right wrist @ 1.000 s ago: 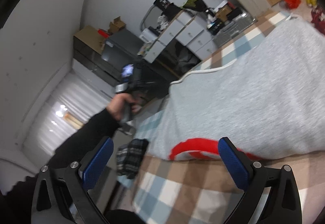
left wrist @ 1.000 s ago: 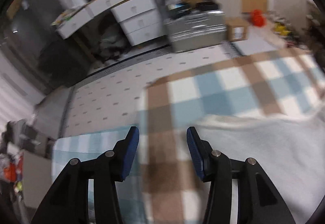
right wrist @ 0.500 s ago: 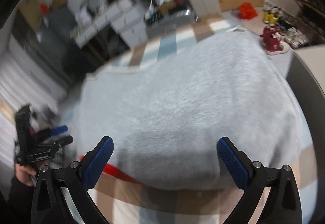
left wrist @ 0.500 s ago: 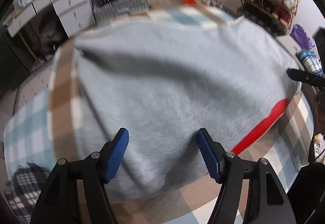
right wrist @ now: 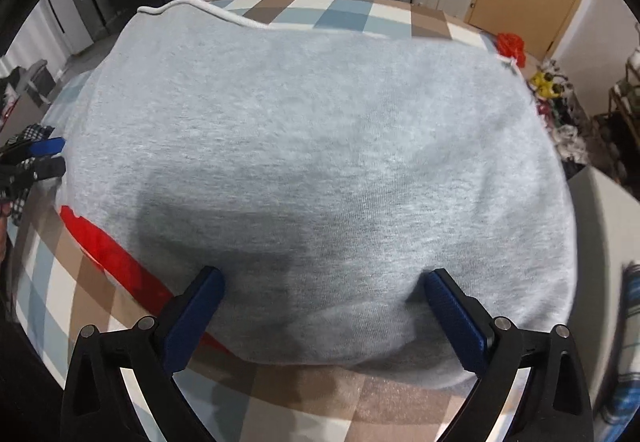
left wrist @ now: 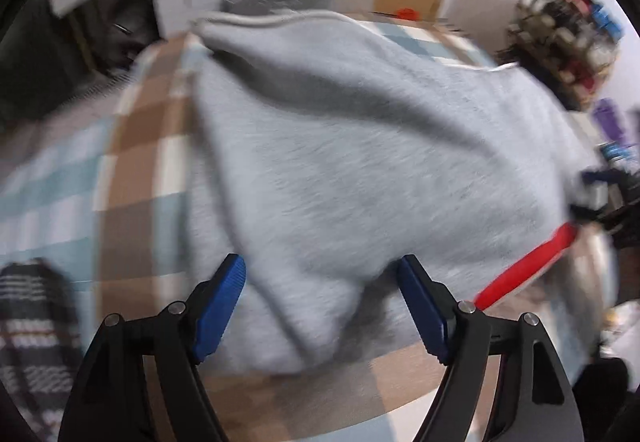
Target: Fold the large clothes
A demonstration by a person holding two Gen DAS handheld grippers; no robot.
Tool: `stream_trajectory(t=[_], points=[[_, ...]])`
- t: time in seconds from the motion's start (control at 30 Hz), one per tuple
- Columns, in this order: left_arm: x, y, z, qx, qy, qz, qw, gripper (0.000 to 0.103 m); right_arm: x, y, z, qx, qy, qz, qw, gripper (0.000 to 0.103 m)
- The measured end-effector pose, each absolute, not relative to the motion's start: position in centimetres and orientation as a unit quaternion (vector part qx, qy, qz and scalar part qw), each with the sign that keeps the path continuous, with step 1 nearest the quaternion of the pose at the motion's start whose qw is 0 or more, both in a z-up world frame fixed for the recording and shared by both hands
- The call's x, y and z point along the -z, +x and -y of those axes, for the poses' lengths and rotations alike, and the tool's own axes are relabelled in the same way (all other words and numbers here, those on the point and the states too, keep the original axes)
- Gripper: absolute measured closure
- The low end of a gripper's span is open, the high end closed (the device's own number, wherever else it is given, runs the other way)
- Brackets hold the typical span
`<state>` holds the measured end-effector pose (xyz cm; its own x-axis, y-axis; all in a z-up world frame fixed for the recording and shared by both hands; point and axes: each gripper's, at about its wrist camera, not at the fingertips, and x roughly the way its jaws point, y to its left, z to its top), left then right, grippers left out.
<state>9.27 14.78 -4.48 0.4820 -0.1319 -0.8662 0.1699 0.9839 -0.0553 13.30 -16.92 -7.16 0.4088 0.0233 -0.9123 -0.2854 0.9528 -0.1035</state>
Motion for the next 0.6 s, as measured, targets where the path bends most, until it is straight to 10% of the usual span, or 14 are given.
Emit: stream_trajectory(t=[0.2, 0.6], points=[[4.8, 8.9, -15.9, 0.057, -0.004, -0.470, 0.881, 0.027, 1.5, 12.6, 10.0, -0.148, -0.105, -0.466, 0.866, 0.000], [6.3, 7.6, -14.9, 0.055, 0.005, -0.466, 0.883, 0.027, 9.7, 15.6, 5.9, -0.146, -0.161, -0.530, 0.820, 0.000]])
